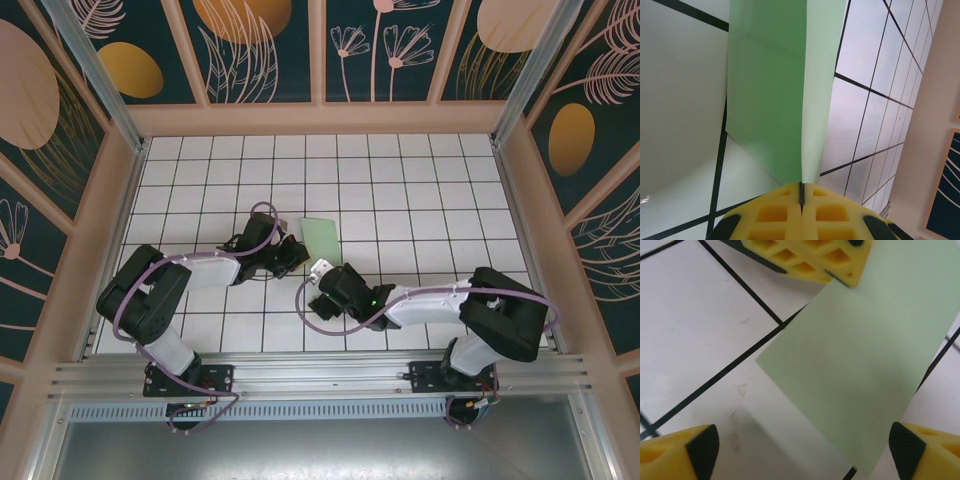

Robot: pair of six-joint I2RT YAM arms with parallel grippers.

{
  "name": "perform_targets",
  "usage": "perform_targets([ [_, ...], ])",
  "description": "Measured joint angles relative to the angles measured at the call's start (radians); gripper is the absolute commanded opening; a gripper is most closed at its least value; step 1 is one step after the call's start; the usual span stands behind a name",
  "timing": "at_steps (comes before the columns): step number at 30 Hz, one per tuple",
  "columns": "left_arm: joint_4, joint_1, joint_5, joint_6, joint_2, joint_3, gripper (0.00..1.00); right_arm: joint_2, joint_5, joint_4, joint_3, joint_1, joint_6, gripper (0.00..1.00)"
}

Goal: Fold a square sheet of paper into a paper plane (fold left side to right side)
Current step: Third fold the triangle at the center of the table.

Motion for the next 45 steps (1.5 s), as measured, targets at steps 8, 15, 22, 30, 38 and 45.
perform_targets([
  [8, 0.000, 0.000, 0.000, 0.000, 0.000, -0.001, 0.00, 0.043, 0.042, 0.061, 0.059, -0.004, -0.068, 0.59],
  [15, 0.000, 0.000, 0.000, 0.000, 0.000, -0.001, 0.06, 0.043, 0.026, 0.076, 0.070, -0.021, -0.098, 0.16],
  [22, -0.025, 0.000, -0.005, 0.026, -0.005, 0.000, 0.28, 0.041, -0.047, 0.063, 0.075, -0.048, -0.097, 0.00],
  [30, -0.190, 0.079, -0.047, 0.135, -0.108, 0.024, 0.45, 0.037, -0.175, 0.043, 0.075, -0.096, -0.085, 0.00],
  [38, -0.274, 0.133, -0.026, 0.256, -0.091, 0.158, 0.30, 0.038, -0.310, 0.025, 0.095, -0.163, -0.045, 0.00],
  [45, -0.275, 0.121, 0.062, 0.326, 0.135, 0.344, 0.25, 0.071, -0.400, 0.022, 0.127, -0.193, -0.004, 0.00],
])
